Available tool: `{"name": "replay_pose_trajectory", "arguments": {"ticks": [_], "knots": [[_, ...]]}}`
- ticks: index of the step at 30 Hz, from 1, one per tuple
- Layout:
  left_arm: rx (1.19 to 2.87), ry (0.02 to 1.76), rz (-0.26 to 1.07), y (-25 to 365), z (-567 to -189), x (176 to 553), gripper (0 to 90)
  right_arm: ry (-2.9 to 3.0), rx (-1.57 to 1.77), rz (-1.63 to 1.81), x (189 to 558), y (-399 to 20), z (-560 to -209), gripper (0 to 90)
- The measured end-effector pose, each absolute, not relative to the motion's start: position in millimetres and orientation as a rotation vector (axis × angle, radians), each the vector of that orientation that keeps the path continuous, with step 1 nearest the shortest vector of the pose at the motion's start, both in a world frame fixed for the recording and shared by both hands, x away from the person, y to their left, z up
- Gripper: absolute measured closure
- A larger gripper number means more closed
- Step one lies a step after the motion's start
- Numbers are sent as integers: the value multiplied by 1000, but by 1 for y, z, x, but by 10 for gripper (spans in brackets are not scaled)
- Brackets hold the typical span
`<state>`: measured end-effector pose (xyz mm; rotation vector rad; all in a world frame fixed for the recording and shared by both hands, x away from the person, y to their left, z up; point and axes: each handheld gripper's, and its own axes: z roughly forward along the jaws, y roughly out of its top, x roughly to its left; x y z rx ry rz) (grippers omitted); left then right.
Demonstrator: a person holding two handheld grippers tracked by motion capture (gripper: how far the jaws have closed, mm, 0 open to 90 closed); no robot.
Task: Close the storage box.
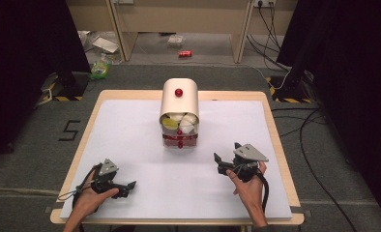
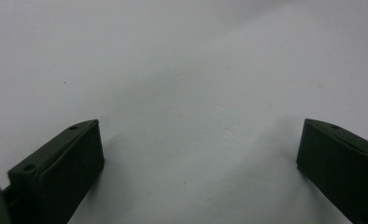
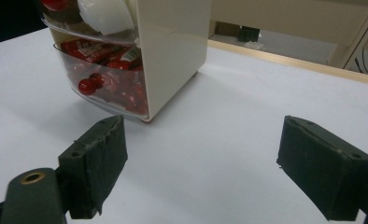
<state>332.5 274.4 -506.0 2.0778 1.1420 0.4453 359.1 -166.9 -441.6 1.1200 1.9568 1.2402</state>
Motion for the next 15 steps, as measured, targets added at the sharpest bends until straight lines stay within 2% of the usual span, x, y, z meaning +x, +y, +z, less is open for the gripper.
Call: {"name": "replay_pose_trajectory", "arguments": {"ticks": [15], "knots": [[2077,1142,445,274,-506,333,0,1955,1144,1220,350,-180,-448,160]]}}
